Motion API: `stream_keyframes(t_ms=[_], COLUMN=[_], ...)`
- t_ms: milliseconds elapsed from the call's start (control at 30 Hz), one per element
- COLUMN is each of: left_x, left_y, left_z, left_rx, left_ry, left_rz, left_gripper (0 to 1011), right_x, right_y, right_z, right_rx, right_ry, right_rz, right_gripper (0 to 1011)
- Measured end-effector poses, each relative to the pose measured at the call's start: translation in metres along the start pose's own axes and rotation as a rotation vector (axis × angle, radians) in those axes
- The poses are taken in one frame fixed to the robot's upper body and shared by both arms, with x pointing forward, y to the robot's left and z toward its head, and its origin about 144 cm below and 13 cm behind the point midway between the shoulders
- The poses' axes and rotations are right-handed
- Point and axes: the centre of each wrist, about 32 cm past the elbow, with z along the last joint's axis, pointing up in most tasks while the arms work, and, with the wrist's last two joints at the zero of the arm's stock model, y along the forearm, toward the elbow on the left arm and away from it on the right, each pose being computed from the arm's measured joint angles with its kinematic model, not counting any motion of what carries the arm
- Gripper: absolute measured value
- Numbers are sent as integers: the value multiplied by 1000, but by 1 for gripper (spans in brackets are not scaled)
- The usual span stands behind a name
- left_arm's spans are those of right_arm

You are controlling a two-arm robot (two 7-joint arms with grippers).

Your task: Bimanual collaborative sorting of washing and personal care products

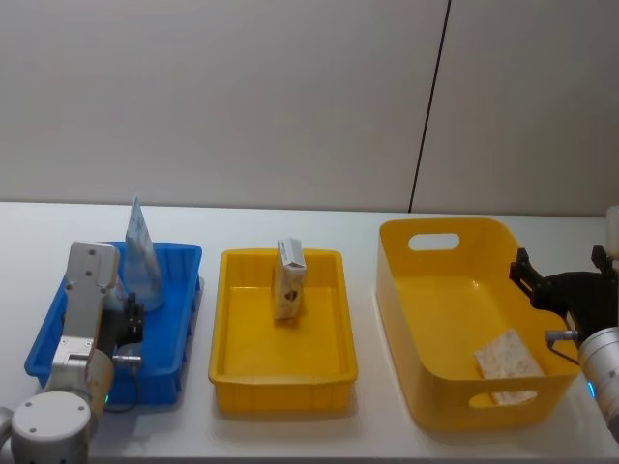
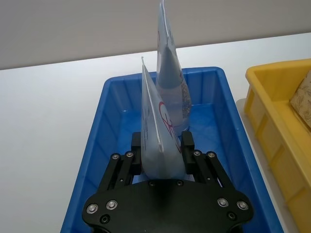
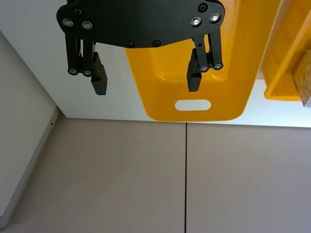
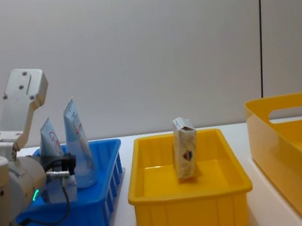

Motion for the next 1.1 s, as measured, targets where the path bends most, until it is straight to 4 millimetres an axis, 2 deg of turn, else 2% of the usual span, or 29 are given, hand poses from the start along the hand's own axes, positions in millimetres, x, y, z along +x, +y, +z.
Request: stream_keyframes(t_ms=[400,1100], left_x=[2,9], left_y=[3,15], left_z=[-1,18], left_rx=[-54,-269], left_ry=[-30,-43], left_rz=[0,-84], left_gripper=[378,264], right_x=[0,0], right_y=[0,0], right_z=[0,0], right_rx=[0,0], right_ry=[0,0], right_rz=[0,0], right_gripper=[1004,1004])
